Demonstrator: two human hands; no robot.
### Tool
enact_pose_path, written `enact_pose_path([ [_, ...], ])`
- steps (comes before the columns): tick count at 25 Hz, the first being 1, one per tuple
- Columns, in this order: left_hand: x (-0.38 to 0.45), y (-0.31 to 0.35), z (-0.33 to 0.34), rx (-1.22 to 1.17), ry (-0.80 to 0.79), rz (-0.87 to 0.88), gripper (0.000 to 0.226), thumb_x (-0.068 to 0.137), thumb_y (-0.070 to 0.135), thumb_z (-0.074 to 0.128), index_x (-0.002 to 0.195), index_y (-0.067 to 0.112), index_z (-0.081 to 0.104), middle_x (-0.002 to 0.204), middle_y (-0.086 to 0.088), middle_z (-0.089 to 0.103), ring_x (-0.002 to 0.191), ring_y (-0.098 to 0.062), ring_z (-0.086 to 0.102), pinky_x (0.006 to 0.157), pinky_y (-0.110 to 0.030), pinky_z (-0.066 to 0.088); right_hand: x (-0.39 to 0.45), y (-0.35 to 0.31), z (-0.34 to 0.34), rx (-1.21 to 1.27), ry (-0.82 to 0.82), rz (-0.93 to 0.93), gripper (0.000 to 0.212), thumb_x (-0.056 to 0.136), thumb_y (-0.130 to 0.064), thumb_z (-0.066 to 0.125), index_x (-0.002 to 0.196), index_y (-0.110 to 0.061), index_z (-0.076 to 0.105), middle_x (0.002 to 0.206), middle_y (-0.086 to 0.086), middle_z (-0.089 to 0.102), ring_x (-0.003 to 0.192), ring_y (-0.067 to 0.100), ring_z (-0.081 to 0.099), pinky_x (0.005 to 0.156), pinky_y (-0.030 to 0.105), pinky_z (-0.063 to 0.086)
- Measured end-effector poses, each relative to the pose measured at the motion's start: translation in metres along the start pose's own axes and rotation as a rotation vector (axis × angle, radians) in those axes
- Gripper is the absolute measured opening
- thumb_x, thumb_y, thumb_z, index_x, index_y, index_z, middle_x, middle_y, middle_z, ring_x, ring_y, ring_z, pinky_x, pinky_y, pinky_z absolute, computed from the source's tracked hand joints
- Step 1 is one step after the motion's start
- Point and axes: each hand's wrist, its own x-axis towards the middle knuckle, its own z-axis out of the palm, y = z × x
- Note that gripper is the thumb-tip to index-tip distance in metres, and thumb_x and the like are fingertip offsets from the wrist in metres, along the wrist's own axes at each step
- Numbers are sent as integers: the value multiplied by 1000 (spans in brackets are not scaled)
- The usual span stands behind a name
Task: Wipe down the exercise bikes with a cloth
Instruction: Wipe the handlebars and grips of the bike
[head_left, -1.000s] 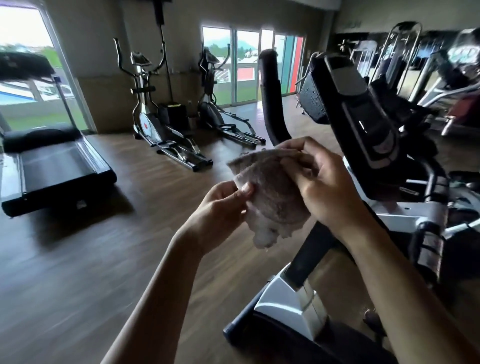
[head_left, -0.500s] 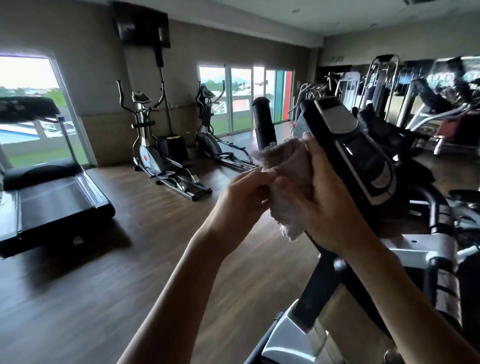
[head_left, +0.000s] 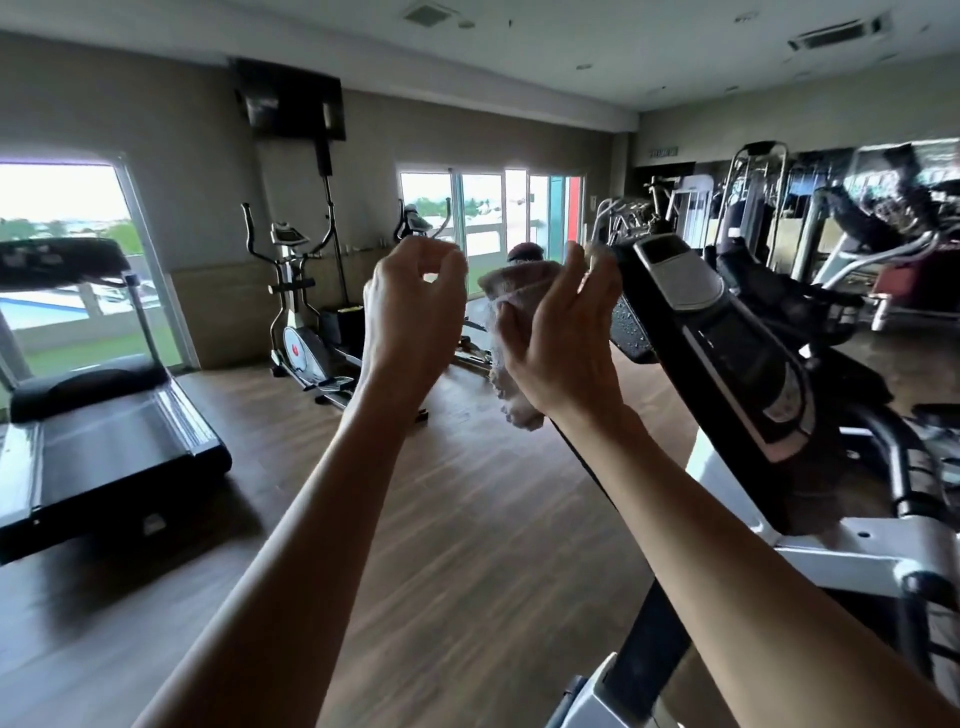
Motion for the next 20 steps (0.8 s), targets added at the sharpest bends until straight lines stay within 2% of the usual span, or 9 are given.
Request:
enact_pose_path([
  [2, 13, 8, 6, 53, -72, 108, 21, 98, 27, 54, 91, 17, 71, 75, 12, 62, 67, -2, 58, 69, -26, 48, 0, 2, 0, 18, 38, -31, 72, 94, -54, 52, 126, 10, 49, 125, 31, 49, 116, 42, 50, 104, 50, 45],
  [4, 26, 15, 16, 137, -205, 188, 36, 104, 33, 46, 79, 14, 63, 68, 8, 55, 59, -2, 50, 62, -27, 41, 4, -2, 0, 3, 39, -13, 72, 92, -57, 48, 121, 8, 53, 114, 25, 56, 104, 38, 58, 90, 45, 53],
  [7, 39, 15, 29, 200, -407, 215, 63, 108, 49, 32, 78, 10, 71, 78, 4, 71, 76, -11, 65, 82, -30, 51, 19, -10, 9, -111, -14, -12, 71, 94, -40, 58, 137, 15, 44, 119, 28, 59, 106, 39, 63, 85, 43, 55],
  [10, 48, 6, 29, 180, -414, 206, 71, 106, 54, 26, 62, 30, 75, 58, 13, 67, 61, 0, 61, 85, -35, 54, 28, -11, 10, -117, -62, -39, 75, 98, -39, 55, 148, 12, 32, 130, 24, 56, 114, 34, 61, 84, 40, 57],
  [11, 51, 3, 28, 169, -421, 201, 69, 103, 59, 24, 69, 35, 78, 64, 15, 71, 68, 1, 64, 89, -36, 54, 24, -8, 10, -117, -67, -56, 73, 100, -41, 47, 150, 9, 31, 131, 22, 54, 115, 32, 60, 84, 39, 57],
  [13, 52, 0, 26, 160, -441, 193, 74, 95, 67, 18, 98, 31, 82, 96, 9, 79, 94, -7, 71, 100, -40, 53, 5, 0, 5, -129, -100, -117, 70, 101, -43, 38, 151, 7, 31, 132, 20, 53, 114, 30, 58, 84, 38, 59],
  [16, 51, -1, 28, 135, -411, 231, 76, 97, 62, 19, 108, 19, 80, 111, -2, 78, 101, -16, 71, 101, -41, 52, -24, 8, 0, -123, -129, -101, 72, 99, -35, 57, 147, 14, 33, 126, 26, 55, 107, 36, 62, 77, 42, 60],
  [18, 51, 0, 31, 134, -430, 268, 74, 98, 54, 19, 103, 11, 80, 106, -4, 79, 94, -21, 73, 93, -43, 55, -15, 5, 5, -172, -112, -79, 75, 98, -35, 59, 144, 18, 33, 133, 33, 52, 119, 41, 58, 95, 43, 56],
  [20, 54, -2, 31, 166, -462, 276, 77, 97, 55, 17, 98, 10, 78, 99, -2, 79, 90, -20, 73, 91, -45, 56, 13, -7, 10, -156, -124, -53, 77, 101, -37, 51, 148, 19, 26, 149, 36, 39, 139, 43, 42, 117, 41, 38],
])
